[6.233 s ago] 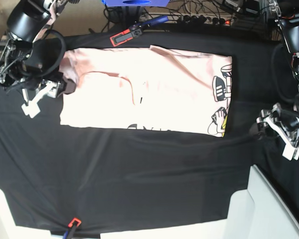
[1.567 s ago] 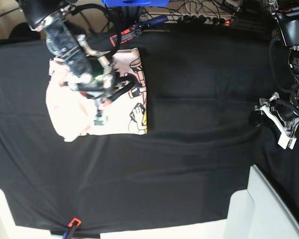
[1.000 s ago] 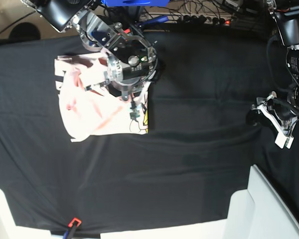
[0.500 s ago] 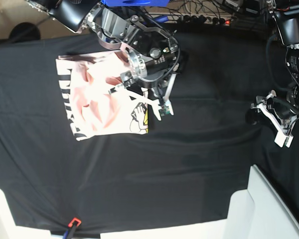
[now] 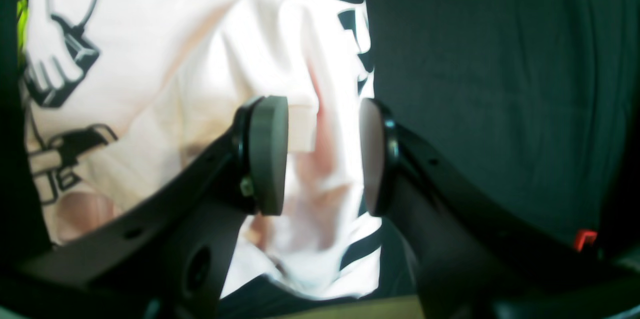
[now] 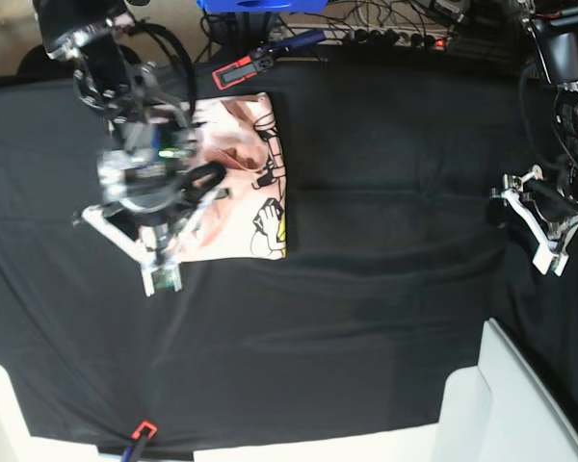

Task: Fold the T-shirt properly

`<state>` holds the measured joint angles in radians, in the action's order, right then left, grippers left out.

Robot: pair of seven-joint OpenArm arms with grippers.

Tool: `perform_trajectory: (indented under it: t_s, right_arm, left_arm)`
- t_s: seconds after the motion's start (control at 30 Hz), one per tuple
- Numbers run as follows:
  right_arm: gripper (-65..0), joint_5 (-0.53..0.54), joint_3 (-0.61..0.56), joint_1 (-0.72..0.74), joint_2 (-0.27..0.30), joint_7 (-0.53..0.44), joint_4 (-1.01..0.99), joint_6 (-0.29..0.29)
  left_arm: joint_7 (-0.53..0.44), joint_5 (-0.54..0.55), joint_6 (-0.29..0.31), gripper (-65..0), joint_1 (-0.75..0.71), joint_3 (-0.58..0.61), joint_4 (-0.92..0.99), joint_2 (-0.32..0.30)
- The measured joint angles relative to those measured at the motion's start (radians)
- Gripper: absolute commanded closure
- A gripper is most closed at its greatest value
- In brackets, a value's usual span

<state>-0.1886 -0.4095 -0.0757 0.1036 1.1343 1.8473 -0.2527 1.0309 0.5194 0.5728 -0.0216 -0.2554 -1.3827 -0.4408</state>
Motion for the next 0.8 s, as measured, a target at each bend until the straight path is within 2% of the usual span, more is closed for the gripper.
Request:
perform_trajectory:
  t_s: [0.07, 0.1, 0.37, 0.7, 0.8]
  right_arm:
    - [-23.1, 0.01, 0.042, -0.002, -0.005, -0.021, 0.014, 0.069]
    - [-23.1, 0.018, 0.043, -0.003, -0.002, -0.021, 0.014, 0.076]
    - [-23.1, 0.025, 0.021, -0.013, -0.06, -0.017, 0.013, 0.077]
    - [-23.1, 0.026, 0.024, -0.016, -0.061, -0.019, -0.059, 0.077]
    - [-23.1, 0.026, 0.024, -0.016, -0.06, -0.056, -0.065, 0.077]
  left_arm:
    - [-0.016, -0.031, 0.0, -35.8, 0.0, 0.0, 0.0, 0.008]
    - [-0.019, -0.04, 0.002, -35.8, 0.001, 0.0, 0.0, 0.015]
    - [-0.023, -0.045, 0.002, -35.8, 0.002, 0.0, 0.0, 0.022]
    - [-0.024, -0.044, 0.003, -35.8, 0.002, 0.0, 0.0, 0.023]
    - [-0.023, -0.044, 0.003, -35.8, 0.002, 0.0, 0.0, 0.023]
